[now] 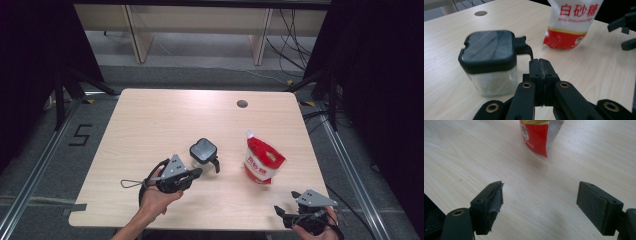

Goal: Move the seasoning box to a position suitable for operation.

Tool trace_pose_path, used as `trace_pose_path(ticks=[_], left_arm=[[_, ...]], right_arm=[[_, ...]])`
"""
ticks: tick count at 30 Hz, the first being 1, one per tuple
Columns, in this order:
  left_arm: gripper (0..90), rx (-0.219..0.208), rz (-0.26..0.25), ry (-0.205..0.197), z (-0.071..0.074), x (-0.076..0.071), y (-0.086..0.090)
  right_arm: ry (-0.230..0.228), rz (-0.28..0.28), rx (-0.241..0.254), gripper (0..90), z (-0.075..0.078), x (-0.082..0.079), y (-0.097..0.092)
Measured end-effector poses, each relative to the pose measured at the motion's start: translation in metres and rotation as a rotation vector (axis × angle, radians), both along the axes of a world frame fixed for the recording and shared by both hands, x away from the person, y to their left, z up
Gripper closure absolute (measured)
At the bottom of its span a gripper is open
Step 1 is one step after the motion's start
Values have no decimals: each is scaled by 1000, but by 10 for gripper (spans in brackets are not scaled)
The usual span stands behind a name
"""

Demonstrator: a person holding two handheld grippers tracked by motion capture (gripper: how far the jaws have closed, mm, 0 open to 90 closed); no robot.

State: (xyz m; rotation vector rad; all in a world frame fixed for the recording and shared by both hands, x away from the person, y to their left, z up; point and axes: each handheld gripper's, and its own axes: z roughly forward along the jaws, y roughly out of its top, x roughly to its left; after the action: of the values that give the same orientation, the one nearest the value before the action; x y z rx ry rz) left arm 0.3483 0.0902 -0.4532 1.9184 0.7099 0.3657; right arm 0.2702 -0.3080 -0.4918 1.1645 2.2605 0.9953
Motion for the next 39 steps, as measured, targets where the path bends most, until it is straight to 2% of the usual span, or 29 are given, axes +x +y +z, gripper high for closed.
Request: trace_pose_path(ticks=[3, 7, 8, 9, 14, 15, 19, 22, 23, 28, 30, 31, 33, 35, 39], left_arm=[[890, -9, 15, 9, 4, 16, -11], [890, -7, 23, 12, 6, 26, -21], [891, 1, 11, 8, 6, 28, -23], [891, 7, 7, 3, 9, 33, -29], [891, 17, 1, 0, 14, 40, -41], [891, 27, -8, 2, 15, 42, -43], [891, 75, -11, 8, 14, 52, -53], [891, 71, -1, 19, 12, 56, -55], [891, 89, 5, 20, 10, 59, -56], [891, 104, -5, 28, 7, 62, -59], [891, 124, -7, 20, 7, 61, -59], [891, 120, -12, 22, 7, 61, -59], [891, 146, -19, 9, 9, 59, -59], [891, 148, -23, 13, 9, 58, -58], [891, 181, -36, 6, 11, 55, -55]], right_arm=[[-7, 8, 0, 233, -1, 1, 0], [7, -3, 6, 236, 0, 0, 0], [-5, 8, -6, 236, 0, 1, -1], [23, -3, 7, 236, 0, -1, 0], [-23, 16, 3, 242, 1, 1, 0], [-3, 3, 13, 243, 2, -1, 2], [-19, 28, 3, 243, 1, 1, 2], [-11, 23, 7, 243, 2, 0, 2], [-19, 31, 3, 243, 2, 1, 1], [-22, 34, 1, 244, 1, 2, 1], [-5, 27, 13, 245, 2, 0, 1], [-19, 27, 0, 245, 2, 1, 0], [-23, 26, 1, 244, 1, 1, 0], [-19, 28, 0, 245, 1, 1, 0], [-20, 26, 4, 245, 1, 1, 0]])
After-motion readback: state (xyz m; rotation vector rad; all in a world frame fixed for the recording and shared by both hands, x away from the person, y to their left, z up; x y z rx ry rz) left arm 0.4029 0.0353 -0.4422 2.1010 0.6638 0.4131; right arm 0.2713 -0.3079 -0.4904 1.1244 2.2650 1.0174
